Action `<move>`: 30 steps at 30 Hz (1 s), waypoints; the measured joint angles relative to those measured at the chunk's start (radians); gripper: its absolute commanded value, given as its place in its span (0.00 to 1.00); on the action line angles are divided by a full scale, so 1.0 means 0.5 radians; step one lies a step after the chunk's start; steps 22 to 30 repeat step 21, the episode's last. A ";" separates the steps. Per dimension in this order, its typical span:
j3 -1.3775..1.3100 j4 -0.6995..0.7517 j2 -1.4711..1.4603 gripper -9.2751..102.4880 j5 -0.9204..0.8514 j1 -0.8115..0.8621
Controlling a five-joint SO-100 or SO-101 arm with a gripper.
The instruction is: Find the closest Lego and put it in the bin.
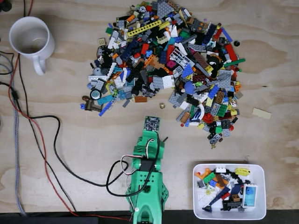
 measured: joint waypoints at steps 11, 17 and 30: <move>0.003 0.497 0.512 0.08 0.245 -0.383; 0.003 0.503 0.512 0.08 0.218 -0.316; 0.003 0.503 0.512 0.08 0.218 -0.316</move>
